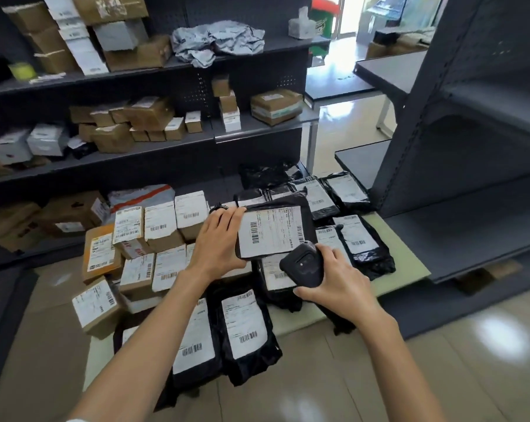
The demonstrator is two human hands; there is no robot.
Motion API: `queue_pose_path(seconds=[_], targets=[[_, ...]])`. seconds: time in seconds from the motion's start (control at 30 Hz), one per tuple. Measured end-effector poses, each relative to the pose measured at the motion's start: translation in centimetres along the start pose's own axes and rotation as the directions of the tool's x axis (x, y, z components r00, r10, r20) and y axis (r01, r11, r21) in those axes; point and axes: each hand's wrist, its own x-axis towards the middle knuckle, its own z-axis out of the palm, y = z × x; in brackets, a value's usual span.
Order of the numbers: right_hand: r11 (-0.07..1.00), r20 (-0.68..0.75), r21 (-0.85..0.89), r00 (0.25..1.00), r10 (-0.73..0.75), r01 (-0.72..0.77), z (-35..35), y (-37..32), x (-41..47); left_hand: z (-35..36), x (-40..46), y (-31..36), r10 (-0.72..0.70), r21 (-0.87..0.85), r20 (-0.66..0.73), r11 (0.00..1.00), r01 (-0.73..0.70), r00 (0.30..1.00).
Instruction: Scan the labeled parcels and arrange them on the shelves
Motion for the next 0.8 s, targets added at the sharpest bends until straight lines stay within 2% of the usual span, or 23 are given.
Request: queue_pose_path(seconds=[0.17,0.33,0.53,0.67,0.8], targets=[[0.985,-0.061,0.062,0.984,0.167,-0.164,-1.8,6.1,-2.1,2.2,4.0,6.7,0.156,-0.063,0.054,0.986,-0.152,0.986],[0.935,-0.123,0.148,0.932,0.340,-0.322,-4.5,13.5,-6.4,3.8,7.7,17.0,0.322,-0.123,0.062,0.942,-0.313,0.945],[0.854,-0.175,0.227,0.844,0.508,-0.467,-9.1,24.5,-13.7,5.3,10.5,33.1,0.482,-0.215,0.006,0.857,-0.469,0.876],[0.781,-0.210,0.266,0.756,0.620,-0.566,-13.3,32.9,-19.0,6.3,11.9,45.6,0.555,-0.251,-0.009,0.804,-0.539,0.832],[0.735,-0.267,0.296,0.686,0.677,-0.610,-17.2,40.9,-23.1,7.0,13.9,57.9,0.615,-0.286,-0.053,0.745,-0.602,0.787]])
